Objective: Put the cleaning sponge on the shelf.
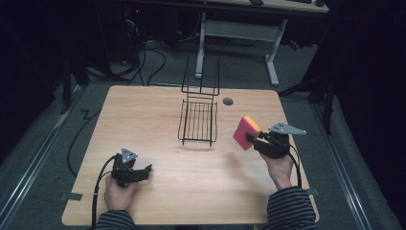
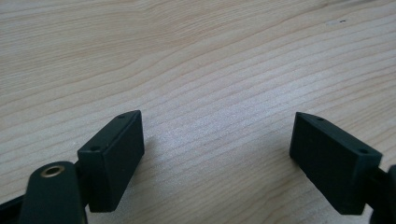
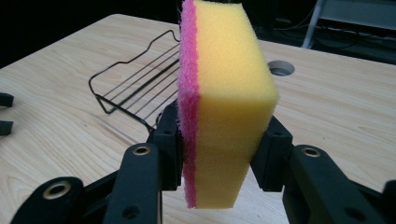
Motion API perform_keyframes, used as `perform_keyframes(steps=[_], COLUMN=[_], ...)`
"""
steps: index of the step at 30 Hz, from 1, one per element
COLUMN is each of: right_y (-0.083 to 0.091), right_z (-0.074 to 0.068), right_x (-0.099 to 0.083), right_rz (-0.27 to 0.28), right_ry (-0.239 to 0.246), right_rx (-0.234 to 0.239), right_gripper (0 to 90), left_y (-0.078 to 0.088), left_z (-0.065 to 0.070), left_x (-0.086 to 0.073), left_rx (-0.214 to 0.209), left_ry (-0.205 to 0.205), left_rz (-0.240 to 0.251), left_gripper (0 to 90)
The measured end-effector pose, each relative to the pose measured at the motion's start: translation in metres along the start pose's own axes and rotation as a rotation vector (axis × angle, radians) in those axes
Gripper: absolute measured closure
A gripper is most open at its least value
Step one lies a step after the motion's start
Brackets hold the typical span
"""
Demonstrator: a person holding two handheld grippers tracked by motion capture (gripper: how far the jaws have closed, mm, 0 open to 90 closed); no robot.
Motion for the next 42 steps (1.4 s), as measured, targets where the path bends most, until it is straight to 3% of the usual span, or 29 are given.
perform_keyframes(steps=[13,42], right_y=[-0.005,-0.023], right_z=[-0.014,-0.027], right_x=[0.023,0.051], right_rz=[0.027,0.044], right_ry=[0.05,0.083], right_rx=[0.032,0.066], right_gripper=[61.0,60.9], left_y=[0.0,0.0], left_z=[0.0,0.0], left_x=[0.0,0.0], left_rx=[0.0,0.0], left_ry=[0.0,0.0], left_rz=[0.0,0.0], left_gripper=[18.2,18.3])
Point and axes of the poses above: each handheld gripper's, and its own axes: y roughly backward along the jaws, x roughly out of its top, z roughly to its right, the point moved 5 cm from there along -y, roughly forward along the jaws, and after that the axes turned 15 degrees about y, right-handed, at the moved point
